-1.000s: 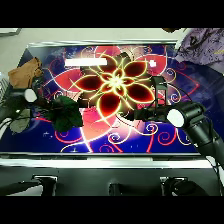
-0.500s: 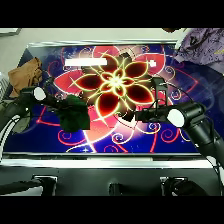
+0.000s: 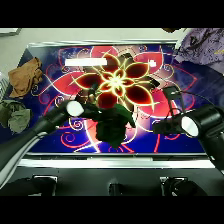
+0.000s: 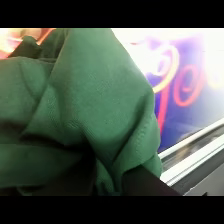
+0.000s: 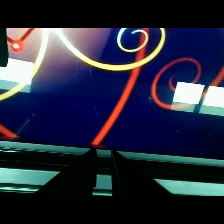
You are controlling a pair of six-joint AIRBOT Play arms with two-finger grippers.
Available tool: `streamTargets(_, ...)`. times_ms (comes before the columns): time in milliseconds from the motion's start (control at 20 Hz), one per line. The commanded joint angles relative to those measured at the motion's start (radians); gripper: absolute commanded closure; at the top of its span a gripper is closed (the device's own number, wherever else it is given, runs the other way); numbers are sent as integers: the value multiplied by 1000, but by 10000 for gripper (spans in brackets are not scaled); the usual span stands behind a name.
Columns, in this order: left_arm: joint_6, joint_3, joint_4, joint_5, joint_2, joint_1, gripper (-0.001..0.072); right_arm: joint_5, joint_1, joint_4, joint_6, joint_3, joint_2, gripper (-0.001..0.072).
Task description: Fold the clothes and pants, and hang the long-sleeved shirts on hangers.
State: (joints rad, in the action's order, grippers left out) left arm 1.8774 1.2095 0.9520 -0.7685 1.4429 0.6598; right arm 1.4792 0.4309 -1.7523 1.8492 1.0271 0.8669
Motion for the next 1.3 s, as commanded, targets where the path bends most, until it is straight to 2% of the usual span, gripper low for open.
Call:
streamTargets(0, 55, 1, -37, 134, 92, 71, 397, 69, 0, -72, -12, -16, -33, 560)
streamTargets(50, 62, 1, -37, 109, 98, 49, 267, 42, -5, -69, -10, -30, -32, 557)
streamTargets(100, 61, 2, -39, 68, 89, 11, 187, 26, -25, -74, -3, -34, -27, 503)
streamTargets(150, 60, 2, -36, 22, 71, -32, 166, 18, -69, -86, -1, -34, -19, 447)
streamTargets(250, 2, 1, -36, -79, 19, -138, 166, -48, -249, -57, 16, -34, -1, 440)
streamTargets(300, -32, 1, -36, -126, -10, -193, 166, -120, -380, 47, 12, -35, 18, 440)
streamTargets(350, -58, 1, -35, -161, -34, -240, 167, -184, -505, 208, -11, -37, 48, 400)
streamTargets(400, -76, 1, -35, -195, -56, -287, 167, -240, -623, 434, -71, -47, 99, 378)
streamTargets(500, -83, 1, -36, -229, -80, -359, 167, -288, -745, 835, -266, -81, 222, 262)
streamTargets(550, -83, 1, -36, -237, -84, -384, 167, -276, -758, 967, -352, -93, 304, 260)
streamTargets(600, -82, 1, -36, -237, -84, -404, 168, -251, -753, 1039, -407, -98, 388, 221)
streamTargets(800, -83, 1, -36, -237, -84, -428, 168, -220, -677, 1183, -551, -101, 630, 227)
streamTargets(1000, -83, 1, -35, -237, -84, -428, 168, -287, -555, 1194, -558, -101, 704, 228)
streamTargets(1200, -83, 1, -35, -237, -84, -428, 168, -375, -449, 1175, -517, -101, 726, 232)
streamTargets(1250, -83, 1, -35, -237, -84, -428, 168, -383, -437, 1178, -518, -100, 726, 311)
